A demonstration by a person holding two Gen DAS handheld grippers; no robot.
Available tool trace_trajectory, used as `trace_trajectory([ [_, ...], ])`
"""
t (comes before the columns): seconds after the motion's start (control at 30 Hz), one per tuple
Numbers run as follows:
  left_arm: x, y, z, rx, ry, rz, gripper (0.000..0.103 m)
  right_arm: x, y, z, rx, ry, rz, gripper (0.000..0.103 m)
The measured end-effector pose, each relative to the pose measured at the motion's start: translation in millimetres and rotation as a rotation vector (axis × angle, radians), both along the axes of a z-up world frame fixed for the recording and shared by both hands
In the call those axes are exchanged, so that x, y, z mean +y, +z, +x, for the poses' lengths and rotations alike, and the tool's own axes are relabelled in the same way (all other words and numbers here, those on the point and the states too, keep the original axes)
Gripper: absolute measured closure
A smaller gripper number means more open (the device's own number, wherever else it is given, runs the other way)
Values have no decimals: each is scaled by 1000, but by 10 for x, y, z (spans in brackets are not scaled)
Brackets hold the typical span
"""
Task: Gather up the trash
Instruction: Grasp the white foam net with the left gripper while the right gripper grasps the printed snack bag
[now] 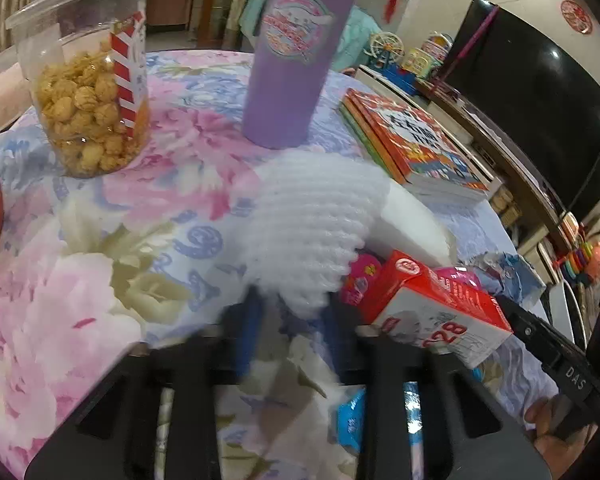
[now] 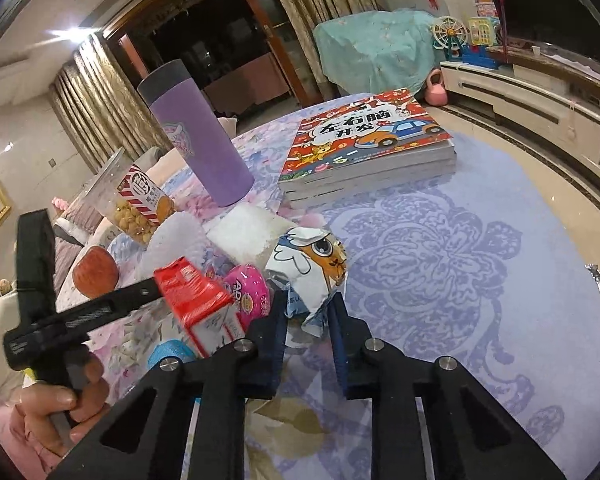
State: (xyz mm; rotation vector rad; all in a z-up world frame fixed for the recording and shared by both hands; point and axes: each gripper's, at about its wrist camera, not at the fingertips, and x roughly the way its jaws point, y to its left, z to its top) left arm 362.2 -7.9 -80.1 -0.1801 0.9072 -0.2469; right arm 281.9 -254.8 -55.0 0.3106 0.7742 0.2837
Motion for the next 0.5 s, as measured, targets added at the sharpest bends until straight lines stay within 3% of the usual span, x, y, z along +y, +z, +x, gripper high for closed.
trace_trajectory([
  [0.2,-130,55,-271,-7,-67,-12,90,12,20,-88,-3,18,12,86],
  [0.5,-315,123,-1045,7,-143,-61,90,-119,98,-564,-20,9,27,86],
])
